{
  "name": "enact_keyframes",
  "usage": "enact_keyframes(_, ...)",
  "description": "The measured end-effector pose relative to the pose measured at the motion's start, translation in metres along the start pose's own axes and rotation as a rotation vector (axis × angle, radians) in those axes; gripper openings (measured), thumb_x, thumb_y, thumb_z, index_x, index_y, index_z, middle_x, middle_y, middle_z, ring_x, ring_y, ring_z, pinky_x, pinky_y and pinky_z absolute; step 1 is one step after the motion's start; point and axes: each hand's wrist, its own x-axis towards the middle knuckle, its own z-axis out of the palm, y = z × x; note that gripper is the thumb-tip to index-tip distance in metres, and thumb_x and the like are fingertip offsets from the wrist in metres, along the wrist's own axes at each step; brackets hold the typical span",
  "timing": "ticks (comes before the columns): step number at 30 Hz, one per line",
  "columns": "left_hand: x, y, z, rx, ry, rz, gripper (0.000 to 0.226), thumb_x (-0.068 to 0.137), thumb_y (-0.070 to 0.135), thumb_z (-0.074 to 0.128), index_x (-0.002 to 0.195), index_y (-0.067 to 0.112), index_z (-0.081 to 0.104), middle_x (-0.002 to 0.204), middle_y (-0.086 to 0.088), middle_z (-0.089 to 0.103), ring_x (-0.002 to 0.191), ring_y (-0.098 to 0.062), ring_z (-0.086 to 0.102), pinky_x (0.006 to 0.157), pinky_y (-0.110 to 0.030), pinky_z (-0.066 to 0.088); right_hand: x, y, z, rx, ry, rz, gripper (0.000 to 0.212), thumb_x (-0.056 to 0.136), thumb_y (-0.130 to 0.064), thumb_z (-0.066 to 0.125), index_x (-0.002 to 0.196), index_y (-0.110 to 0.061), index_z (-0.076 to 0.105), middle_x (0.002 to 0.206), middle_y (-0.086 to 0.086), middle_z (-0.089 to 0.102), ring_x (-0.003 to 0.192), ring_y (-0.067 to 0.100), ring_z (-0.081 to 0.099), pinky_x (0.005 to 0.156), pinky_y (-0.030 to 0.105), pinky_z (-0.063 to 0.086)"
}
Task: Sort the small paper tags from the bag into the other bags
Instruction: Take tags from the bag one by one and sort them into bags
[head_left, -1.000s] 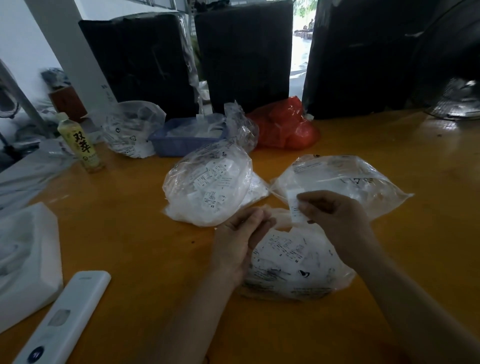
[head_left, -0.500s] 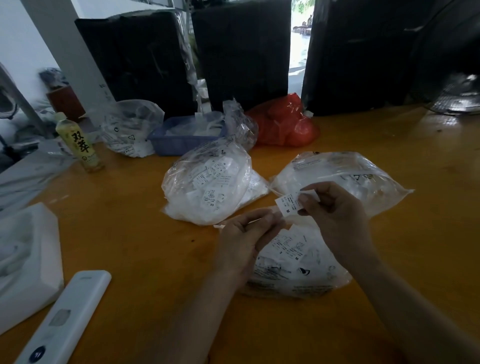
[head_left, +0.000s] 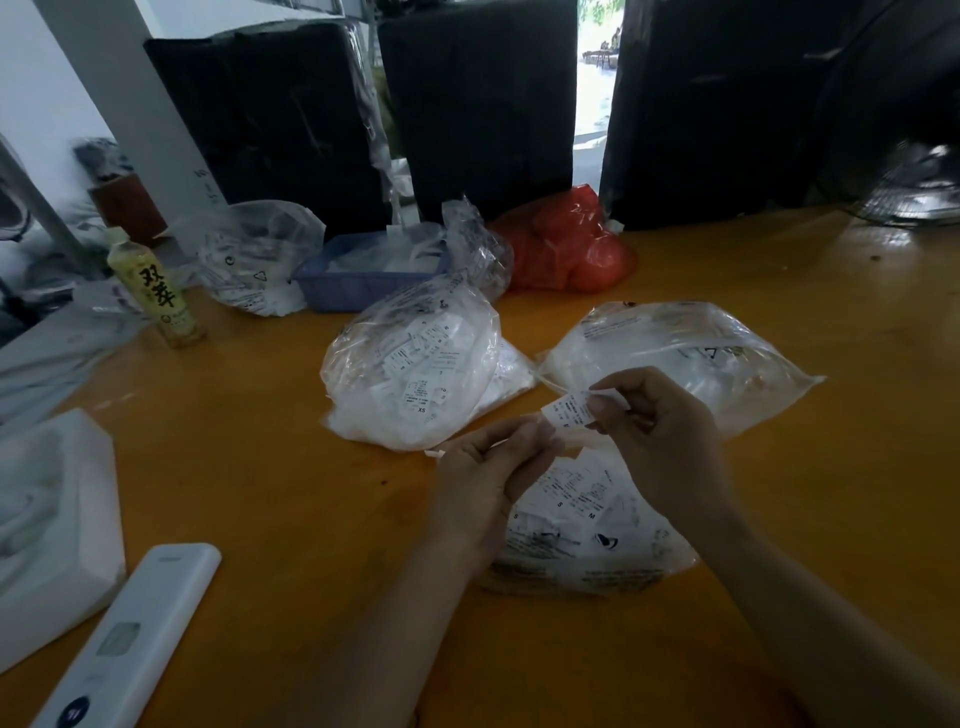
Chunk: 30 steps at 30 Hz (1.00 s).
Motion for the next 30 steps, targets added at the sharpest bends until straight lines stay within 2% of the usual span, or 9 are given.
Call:
enact_keyframes(3,-0.0005,0.0013,0.0006,0.032,0.027,0.011,0.039,0.058,0.03,0.091,0.092,0.011,0.084,0.108,-0.019,0.078,0.098,-0.026,0.078,0.076,-0.024,0.062,0.0003,0.0011,-0.0007,-0.022,-0.003,0.016,0.008,0.095,-0.021,0.07,0.1,-0.027,0.066,0.085,-0.017,0.074,0.081,0.004,0.072,0.072,0.029,0.061)
enact_keyframes(6,-0.0008,0.0011,0.0001,0.095,0.053,0.025,0.038,0.061,0.034,0.09,0.094,0.016,0.084,0.11,-0.016,0.079,0.102,-0.027,0.077,0.072,-0.025,0.062,0.001,0.0015,-0.0012,-0.024,0.002,0.049,0.007,0.095,-0.02,0.07,0.099,-0.024,0.067,0.086,-0.019,0.074,0.079,0.002,0.073,0.071,0.028,0.062)
enact_keyframes(9,-0.0021,-0.0003,-0.0011,0.151,0.044,0.051,0.04,0.064,0.036,0.091,0.098,0.017,0.083,0.109,-0.015,0.079,0.102,-0.028,0.077,0.072,-0.025,0.062,0.0006,0.0007,-0.0012,-0.001,0.004,0.081,0.008,0.094,-0.019,0.072,0.098,-0.024,0.067,0.087,-0.013,0.076,0.078,0.004,0.074,0.071,0.031,0.063)
enact_keyframes(13,-0.0014,-0.0026,-0.0034,0.179,0.072,0.071,0.028,0.073,0.027,0.087,0.098,0.016,0.082,0.105,-0.017,0.079,0.099,-0.028,0.078,0.074,-0.025,0.062,-0.0003,0.0007,-0.0014,-0.082,-0.054,0.078,0.009,0.093,-0.022,0.073,0.097,-0.027,0.067,0.086,-0.013,0.075,0.075,0.008,0.073,0.067,0.041,0.063)
enact_keyframes(17,0.0007,-0.0017,-0.0045,0.116,0.113,0.037,0.023,0.072,0.022,0.085,0.093,0.013,0.082,0.1,-0.018,0.079,0.089,-0.023,0.079,0.071,-0.023,0.062,-0.0002,0.0008,-0.0029,-0.134,-0.115,0.065,0.011,0.091,-0.021,0.074,0.096,-0.029,0.068,0.086,-0.015,0.075,0.077,0.0,0.072,0.071,0.036,0.063)
enact_keyframes(21,-0.0011,-0.0025,-0.0047,0.244,0.082,0.044,0.023,0.074,0.026,0.084,0.096,0.02,0.084,0.096,-0.012,0.08,0.081,-0.018,0.077,0.068,-0.025,0.062,-0.0006,0.0016,-0.0022,-0.153,-0.22,0.075,0.009,0.094,-0.028,0.071,0.102,-0.031,0.071,0.083,-0.014,0.074,0.074,0.013,0.072,0.07,0.046,0.062)
enact_keyframes(24,-0.0014,-0.0037,-0.0039,0.266,0.087,0.045,0.026,0.075,0.026,0.084,0.1,0.02,0.083,0.099,-0.011,0.08,0.082,-0.017,0.077,0.067,-0.025,0.062,-0.0014,0.0012,-0.0002,-0.093,-0.149,0.094,0.024,0.091,-0.029,0.074,0.114,-0.03,0.067,0.089,-0.018,0.074,0.078,0.004,0.072,0.074,0.036,0.063)
enact_keyframes(27,-0.0007,-0.0025,-0.0031,0.201,0.126,0.035,0.027,0.073,0.025,0.084,0.099,0.017,0.083,0.102,-0.012,0.08,0.086,-0.017,0.077,0.064,-0.022,0.061,-0.0022,0.0007,0.0008,-0.063,-0.091,0.115,0.014,0.09,-0.026,0.075,0.102,-0.028,0.067,0.087,-0.02,0.073,0.075,0.001,0.072,0.075,0.031,0.062)
enact_keyframes(30,0.0005,-0.0028,-0.0043,0.176,0.141,0.034,0.026,0.072,0.026,0.086,0.097,0.017,0.083,0.104,-0.01,0.08,0.093,-0.02,0.078,0.064,-0.022,0.061,-0.0064,-0.0003,0.0045,-0.157,-0.132,0.082,0.007,0.091,-0.033,0.073,0.098,-0.032,0.071,0.081,-0.018,0.073,0.075,-0.002,0.071,0.073,0.026,0.061)
